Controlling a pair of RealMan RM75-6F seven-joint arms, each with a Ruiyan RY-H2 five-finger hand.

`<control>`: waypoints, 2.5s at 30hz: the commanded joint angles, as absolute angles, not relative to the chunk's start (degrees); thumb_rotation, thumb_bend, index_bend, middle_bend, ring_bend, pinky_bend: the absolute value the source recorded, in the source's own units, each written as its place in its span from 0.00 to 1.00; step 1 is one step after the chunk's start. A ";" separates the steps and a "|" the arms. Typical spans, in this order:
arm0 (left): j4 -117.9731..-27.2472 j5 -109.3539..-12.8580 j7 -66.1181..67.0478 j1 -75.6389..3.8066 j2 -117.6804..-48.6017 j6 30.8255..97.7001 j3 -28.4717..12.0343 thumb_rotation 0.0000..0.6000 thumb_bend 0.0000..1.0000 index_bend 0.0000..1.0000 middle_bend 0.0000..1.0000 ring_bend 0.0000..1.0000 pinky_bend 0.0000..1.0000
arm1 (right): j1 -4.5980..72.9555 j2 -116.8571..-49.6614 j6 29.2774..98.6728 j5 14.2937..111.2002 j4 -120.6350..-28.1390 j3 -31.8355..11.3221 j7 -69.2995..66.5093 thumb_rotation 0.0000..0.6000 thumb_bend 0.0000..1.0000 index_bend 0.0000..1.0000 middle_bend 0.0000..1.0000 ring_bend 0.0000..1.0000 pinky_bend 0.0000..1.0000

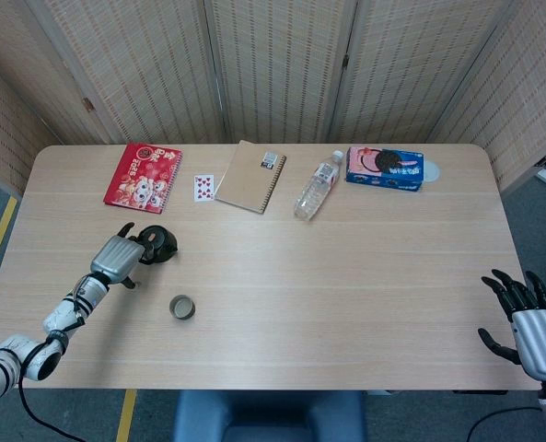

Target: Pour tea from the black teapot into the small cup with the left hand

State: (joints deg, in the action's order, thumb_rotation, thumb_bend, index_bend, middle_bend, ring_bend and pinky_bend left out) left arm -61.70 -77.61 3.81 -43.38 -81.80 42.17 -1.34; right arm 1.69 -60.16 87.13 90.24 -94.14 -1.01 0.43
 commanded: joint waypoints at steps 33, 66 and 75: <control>-54.59 -79.38 -1.87 -42.43 -86.19 40.29 -0.06 1.00 0.19 0.65 0.66 0.50 0.00 | 1.62 -59.98 87.27 89.86 -95.00 -1.33 1.06 1.00 0.28 0.15 0.15 0.19 0.02; -49.02 -80.06 -8.01 -44.13 -89.41 41.97 -2.96 1.00 0.17 1.00 1.00 0.90 0.00 | 1.62 -60.35 87.08 89.54 -93.18 -1.50 -2.06 1.00 0.28 0.15 0.15 0.19 0.02; -49.28 -78.73 -8.34 -44.08 -89.38 42.36 -4.23 1.00 0.08 1.00 1.00 0.91 0.00 | 2.21 -60.26 86.82 89.71 -93.02 -1.92 -2.16 1.00 0.28 0.15 0.15 0.19 0.02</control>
